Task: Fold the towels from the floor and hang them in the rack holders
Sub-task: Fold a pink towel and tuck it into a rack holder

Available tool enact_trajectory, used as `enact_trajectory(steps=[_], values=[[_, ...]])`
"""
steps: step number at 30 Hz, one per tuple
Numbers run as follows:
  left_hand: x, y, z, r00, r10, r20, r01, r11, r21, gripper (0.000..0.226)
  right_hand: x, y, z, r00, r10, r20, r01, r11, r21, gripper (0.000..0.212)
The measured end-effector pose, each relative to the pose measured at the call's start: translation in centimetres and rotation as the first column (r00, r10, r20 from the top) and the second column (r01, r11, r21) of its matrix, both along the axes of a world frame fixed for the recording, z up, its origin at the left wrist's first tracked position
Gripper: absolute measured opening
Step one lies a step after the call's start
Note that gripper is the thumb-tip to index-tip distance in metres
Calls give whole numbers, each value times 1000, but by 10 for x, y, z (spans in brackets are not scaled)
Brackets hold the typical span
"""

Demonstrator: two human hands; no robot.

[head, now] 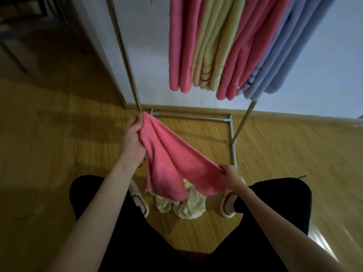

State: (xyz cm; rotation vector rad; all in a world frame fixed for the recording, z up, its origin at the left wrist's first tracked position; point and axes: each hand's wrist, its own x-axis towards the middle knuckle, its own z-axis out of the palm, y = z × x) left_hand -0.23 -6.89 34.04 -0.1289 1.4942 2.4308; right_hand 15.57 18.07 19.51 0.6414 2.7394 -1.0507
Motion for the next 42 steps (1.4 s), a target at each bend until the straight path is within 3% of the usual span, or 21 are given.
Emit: enact_trajectory(steps=[3, 6, 9, 11, 13, 15, 19, 23, 25, 27, 29, 31, 32, 33, 34, 35, 36, 37, 38, 40, 42], values=[[1, -4, -1, 994, -33, -107, 8, 974, -227, 18, 12, 6, 18, 999, -38, 7, 38, 997, -60, 37], [4, 1, -7, 965, -148, -217, 27, 878, -478, 19, 10, 4, 59, 996, 90, -7, -91, 992, -91, 27], [6, 11, -10, 933, -239, -268, 34, 802, -596, 20, 2, 1, 110, 988, 103, -119, -121, 980, -159, 14], [4, 17, -10, 920, -271, -284, 23, 761, -648, 20, -5, -6, 147, 982, 23, -189, -77, 956, -283, 18], [4, 21, -12, 910, -324, -258, 56, 714, -697, 14, -12, -14, 177, 967, -128, -219, -3, 859, -512, 22], [7, 23, -11, 882, -410, -230, 100, 642, -760, 12, -20, -22, 200, 931, -297, -211, 58, 692, -720, 21], [28, 27, 10, 785, -582, -214, 275, 635, -722, 17, -37, -30, 231, 833, -528, -165, 115, 457, -882, 27], [56, 23, 49, 576, -730, -367, 295, 605, -739, 19, -50, -40, 244, 765, -630, -133, 178, 405, -897, 34], [68, 19, 67, 397, -770, -499, 128, 585, -801, 17, -53, -48, 247, 765, -636, -102, 197, 381, -903, 33], [75, 17, 79, 160, -803, -574, -144, 556, -819, 23, -56, -53, 252, 761, -643, -87, 210, 371, -905, 32], [73, 13, 82, -55, -860, -508, -341, 494, -800, 30, -59, -55, 259, 757, -649, -74, 219, 359, -907, 33], [67, 11, 74, -187, -909, -373, -456, 417, -786, 38, -60, -55, 268, 749, -660, -56, 228, 335, -914, 32], [64, 12, 69, -145, -931, -336, -440, 365, -821, 34, -61, -54, 273, 743, -667, -48, 228, 320, -919, 31], [62, 14, 65, 1, -948, -319, -390, 294, -873, 23, -61, -54, 277, 738, -674, -41, 224, 302, -927, 30], [58, 16, 61, 217, -926, -308, -283, 242, -928, 27, -60, -53, 282, 733, -680, -35, 215, 280, -935, 29], [54, 20, 55, 382, -879, -287, -225, 213, -951, 51, -60, -53, 286, 730, -683, -31, 201, 257, -945, 29], [50, 24, 50, 465, -836, -292, -198, 223, -954, 67, -60, -52, 290, 729, -684, -28, 185, 236, -954, 29], [47, 29, 46, 492, -820, -293, -213, 213, -953, 73, -59, -52, 293, 731, -682, -26, 170, 220, -961, 28], [46, 33, 45, 430, -829, -358, -288, 250, -925, 72, -59, -52, 296, 734, -679, -25, 160, 209, -965, 27], [40, 40, 57, 221, -824, -522, -601, 307, -738, 59, -59, -52, 301, 737, -675, -22, 151, 196, -969, 25], [35, 46, 69, 6, -851, -525, -775, 327, -540, 49, -59, -52, 305, 735, -677, -21, 141, 184, -973, 23]])
